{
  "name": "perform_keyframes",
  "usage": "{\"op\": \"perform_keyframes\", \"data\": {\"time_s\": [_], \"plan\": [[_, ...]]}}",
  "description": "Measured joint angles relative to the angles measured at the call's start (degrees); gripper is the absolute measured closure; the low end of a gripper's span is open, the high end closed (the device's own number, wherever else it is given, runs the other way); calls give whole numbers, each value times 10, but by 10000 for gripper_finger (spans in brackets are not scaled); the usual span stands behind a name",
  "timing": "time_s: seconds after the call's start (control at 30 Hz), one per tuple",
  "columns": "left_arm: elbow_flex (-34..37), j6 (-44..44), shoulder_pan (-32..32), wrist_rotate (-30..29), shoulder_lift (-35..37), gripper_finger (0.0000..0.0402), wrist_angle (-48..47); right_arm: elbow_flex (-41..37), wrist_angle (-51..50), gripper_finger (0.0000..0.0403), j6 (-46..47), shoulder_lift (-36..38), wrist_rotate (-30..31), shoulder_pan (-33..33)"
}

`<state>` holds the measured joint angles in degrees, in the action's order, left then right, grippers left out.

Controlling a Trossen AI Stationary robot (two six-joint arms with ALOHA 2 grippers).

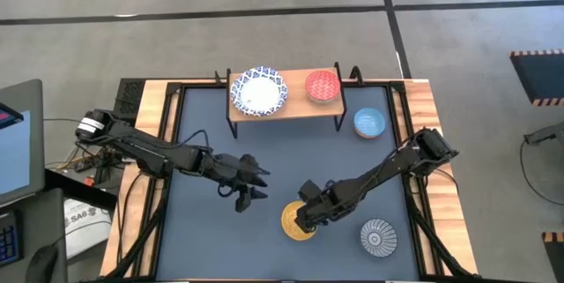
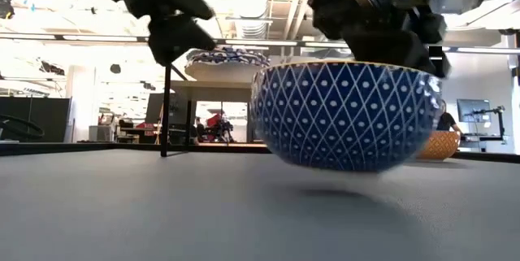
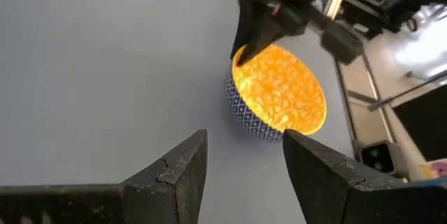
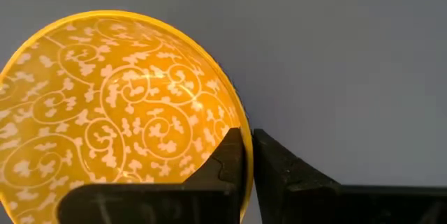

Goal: Place and stack bowls onto a shelf
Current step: Stack the yellow bowl on top of the red bowl on the shelf

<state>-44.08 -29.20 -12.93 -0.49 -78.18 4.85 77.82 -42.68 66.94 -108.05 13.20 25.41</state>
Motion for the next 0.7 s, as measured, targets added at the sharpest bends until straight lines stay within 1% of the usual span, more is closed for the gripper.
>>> {"op": "perform_keyframes", "data": {"time_s": [0.13, 0.23, 0.37, 0.43, 0.53, 0.67, 0.7], "plan": [[-46, 32, 12, 2, -33, 229, -1, 45, -73, 365, -51, 1, 42, -15], [-92, 44, 25, -2, -64, 229, -19, 75, -122, 365, -92, 1, 75, -26], [-156, 68, 44, -3, -103, 229, -76, 112, -167, 364, -140, 1, 113, -39], [-188, 88, 54, -3, -121, 229, -126, 130, -190, 364, -166, 2, 127, -43], [-230, 116, 64, -2, -147, 229, -178, 160, -215, 364, -208, 2, 137, -46], [-268, 144, 72, -2, -167, 229, -207, 190, -233, 363, -255, 2, 144, -52], [-274, 151, 72, -11, -170, 231, -205, 197, -240, 363, -264, 2, 146, -54]]}}
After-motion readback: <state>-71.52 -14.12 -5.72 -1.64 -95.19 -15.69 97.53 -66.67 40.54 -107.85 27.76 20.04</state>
